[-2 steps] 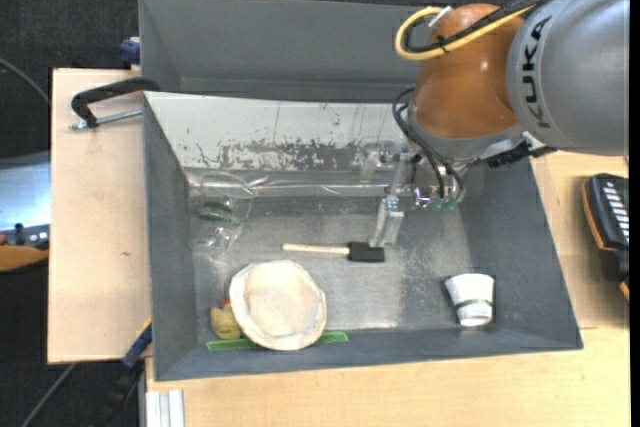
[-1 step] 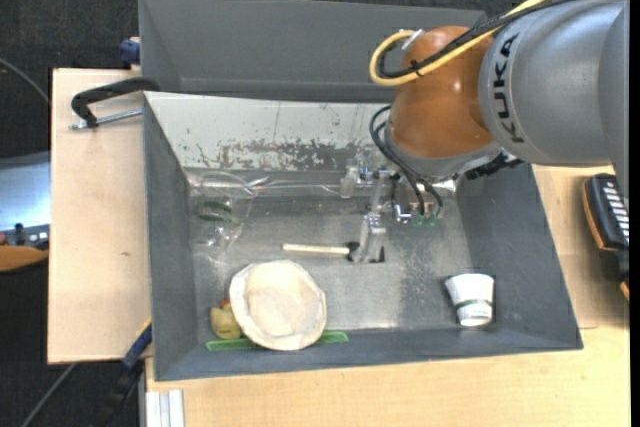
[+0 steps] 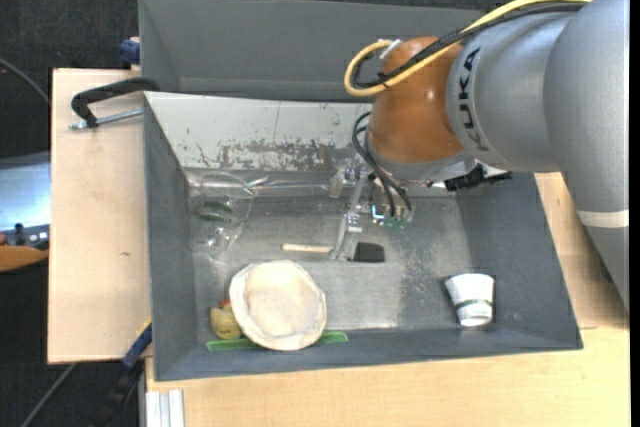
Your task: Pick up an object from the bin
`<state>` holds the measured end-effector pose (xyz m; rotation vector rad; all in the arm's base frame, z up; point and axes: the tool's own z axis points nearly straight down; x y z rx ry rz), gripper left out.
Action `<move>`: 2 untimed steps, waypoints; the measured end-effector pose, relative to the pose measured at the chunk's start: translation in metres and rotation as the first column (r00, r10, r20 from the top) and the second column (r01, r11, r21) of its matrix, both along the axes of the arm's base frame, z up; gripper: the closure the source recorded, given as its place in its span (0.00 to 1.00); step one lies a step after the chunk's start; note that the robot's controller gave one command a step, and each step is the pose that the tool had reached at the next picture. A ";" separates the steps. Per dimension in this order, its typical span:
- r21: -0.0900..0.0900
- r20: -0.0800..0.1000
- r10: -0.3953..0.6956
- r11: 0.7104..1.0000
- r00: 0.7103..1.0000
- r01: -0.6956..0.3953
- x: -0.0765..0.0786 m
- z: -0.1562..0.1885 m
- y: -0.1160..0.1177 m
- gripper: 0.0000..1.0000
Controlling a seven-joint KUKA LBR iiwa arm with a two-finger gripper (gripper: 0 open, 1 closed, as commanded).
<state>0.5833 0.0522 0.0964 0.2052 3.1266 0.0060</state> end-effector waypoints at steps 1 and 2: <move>0.000 -0.008 0.068 0.998 0.998 -0.068 0.004 -0.025 0.011 1.00; 0.000 -0.008 0.068 0.998 0.998 -0.068 0.004 -0.025 0.011 1.00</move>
Offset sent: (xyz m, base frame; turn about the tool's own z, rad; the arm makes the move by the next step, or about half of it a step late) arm 0.0000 0.0000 0.0000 0.0000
